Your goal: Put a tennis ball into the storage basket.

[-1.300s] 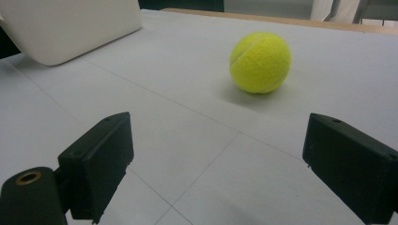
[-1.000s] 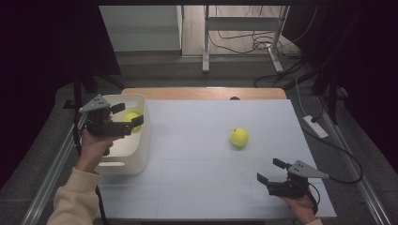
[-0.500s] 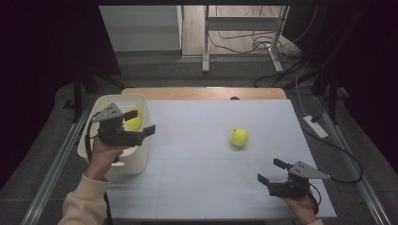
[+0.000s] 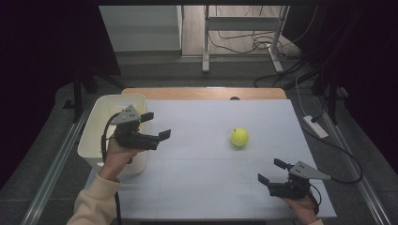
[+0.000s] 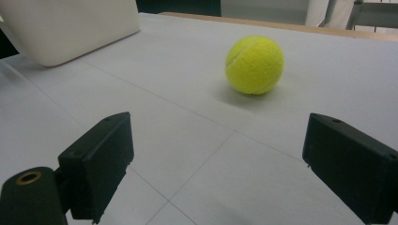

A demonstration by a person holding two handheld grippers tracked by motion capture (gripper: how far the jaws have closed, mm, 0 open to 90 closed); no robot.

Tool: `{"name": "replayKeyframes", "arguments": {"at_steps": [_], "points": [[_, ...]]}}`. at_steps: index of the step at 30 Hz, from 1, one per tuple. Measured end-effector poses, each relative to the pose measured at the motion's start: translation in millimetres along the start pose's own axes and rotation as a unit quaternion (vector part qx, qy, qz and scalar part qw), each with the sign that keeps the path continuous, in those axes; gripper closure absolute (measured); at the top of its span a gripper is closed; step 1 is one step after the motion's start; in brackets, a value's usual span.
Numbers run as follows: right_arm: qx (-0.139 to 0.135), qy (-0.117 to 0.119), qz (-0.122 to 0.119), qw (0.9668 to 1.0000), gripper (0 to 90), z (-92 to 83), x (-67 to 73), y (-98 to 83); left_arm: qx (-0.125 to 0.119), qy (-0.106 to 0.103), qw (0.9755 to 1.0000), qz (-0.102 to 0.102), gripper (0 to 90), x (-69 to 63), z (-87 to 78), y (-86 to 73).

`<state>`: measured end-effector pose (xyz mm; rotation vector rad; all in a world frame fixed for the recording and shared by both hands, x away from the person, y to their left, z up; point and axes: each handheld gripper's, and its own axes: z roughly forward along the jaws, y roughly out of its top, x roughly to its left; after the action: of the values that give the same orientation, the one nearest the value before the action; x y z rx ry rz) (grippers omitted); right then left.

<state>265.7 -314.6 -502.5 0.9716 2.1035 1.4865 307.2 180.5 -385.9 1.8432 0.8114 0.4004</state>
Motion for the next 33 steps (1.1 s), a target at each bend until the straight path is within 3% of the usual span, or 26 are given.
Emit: {"name": "replayKeyframes", "arguments": {"at_steps": [33], "points": [[0.002, 0.000, -0.002, 1.0000, 9.0, 0.3, 0.0, -0.2, 0.024, -0.019, 0.9994, 0.015, 8.0, -12.6, 31.0, 7.7]]}}
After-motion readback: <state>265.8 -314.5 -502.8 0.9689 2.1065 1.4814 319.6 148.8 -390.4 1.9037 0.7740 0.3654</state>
